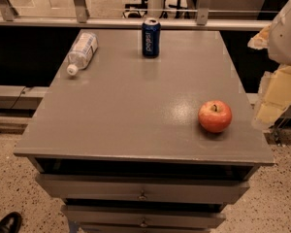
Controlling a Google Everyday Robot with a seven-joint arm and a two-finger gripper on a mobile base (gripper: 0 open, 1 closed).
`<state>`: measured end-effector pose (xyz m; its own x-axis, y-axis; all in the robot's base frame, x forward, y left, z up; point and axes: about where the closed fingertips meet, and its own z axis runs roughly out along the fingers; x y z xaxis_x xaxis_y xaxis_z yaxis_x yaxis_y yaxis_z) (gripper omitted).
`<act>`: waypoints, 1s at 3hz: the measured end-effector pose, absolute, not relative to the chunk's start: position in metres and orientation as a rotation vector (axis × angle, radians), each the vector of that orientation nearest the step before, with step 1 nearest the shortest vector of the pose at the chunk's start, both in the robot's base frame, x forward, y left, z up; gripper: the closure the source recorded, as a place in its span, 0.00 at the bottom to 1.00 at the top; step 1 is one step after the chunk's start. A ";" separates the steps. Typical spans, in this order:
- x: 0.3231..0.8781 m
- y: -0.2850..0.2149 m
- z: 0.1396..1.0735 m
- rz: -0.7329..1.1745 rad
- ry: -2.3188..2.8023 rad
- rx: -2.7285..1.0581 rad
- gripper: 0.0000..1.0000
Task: Move pepsi can near apple
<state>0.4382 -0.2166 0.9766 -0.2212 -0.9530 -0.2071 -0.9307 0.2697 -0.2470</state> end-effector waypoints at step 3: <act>0.509 -0.187 0.984 0.057 2.037 -1.664 0.00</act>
Offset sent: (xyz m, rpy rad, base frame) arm 0.0161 0.0069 0.0020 0.0624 0.0034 0.0387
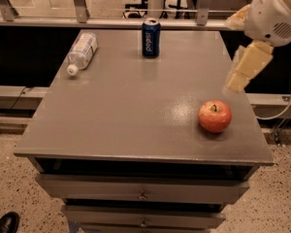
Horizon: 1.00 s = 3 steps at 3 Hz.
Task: Move pepsi can near apple
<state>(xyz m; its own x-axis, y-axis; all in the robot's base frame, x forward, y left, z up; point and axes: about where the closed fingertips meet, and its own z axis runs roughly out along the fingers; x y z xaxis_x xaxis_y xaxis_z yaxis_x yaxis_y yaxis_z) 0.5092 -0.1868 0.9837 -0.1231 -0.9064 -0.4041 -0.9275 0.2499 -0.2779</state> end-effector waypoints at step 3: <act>0.671 -0.119 0.948 0.348 1.698 -1.377 0.00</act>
Offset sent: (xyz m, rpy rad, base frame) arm 0.1819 0.0768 -0.0274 0.5227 -0.2658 0.0646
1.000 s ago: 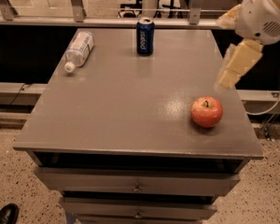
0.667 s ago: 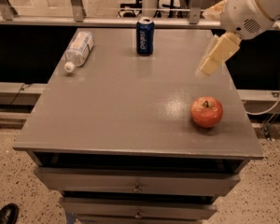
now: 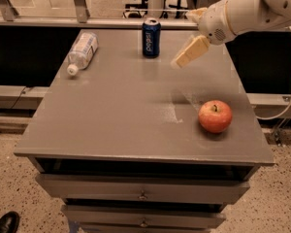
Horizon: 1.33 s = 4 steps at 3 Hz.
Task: Move pepsi can near apple
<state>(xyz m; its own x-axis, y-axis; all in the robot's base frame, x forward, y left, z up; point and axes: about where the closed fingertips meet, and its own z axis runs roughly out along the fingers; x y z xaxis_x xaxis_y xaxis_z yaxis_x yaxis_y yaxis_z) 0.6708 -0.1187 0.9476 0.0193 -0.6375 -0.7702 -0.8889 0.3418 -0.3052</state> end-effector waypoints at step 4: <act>0.746 -0.096 0.934 0.390 1.613 -1.183 0.00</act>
Offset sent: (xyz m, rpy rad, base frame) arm 0.0223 0.0139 0.0125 0.0918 -0.1082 0.0051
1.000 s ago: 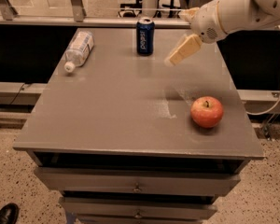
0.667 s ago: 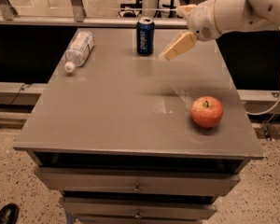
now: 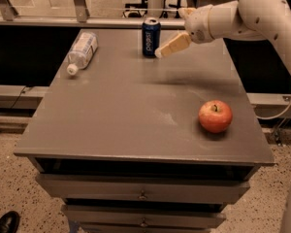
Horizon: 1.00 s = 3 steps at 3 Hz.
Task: Move pepsi can near apple
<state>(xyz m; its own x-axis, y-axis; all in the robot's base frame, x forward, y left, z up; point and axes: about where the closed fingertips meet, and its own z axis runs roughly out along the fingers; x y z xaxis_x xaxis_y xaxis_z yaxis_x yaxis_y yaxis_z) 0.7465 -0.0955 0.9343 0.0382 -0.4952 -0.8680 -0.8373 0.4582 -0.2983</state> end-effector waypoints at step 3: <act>0.805 -0.060 0.898 0.554 1.656 -1.061 0.00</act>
Offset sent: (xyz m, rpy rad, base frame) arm 0.0669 0.0207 -0.0345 0.1336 0.0854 -0.0318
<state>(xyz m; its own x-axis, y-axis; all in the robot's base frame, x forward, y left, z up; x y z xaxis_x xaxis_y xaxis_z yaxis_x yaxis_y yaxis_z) 0.8050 -0.0602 0.8983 -0.0625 -0.3708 -0.9266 -0.8540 0.5003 -0.1426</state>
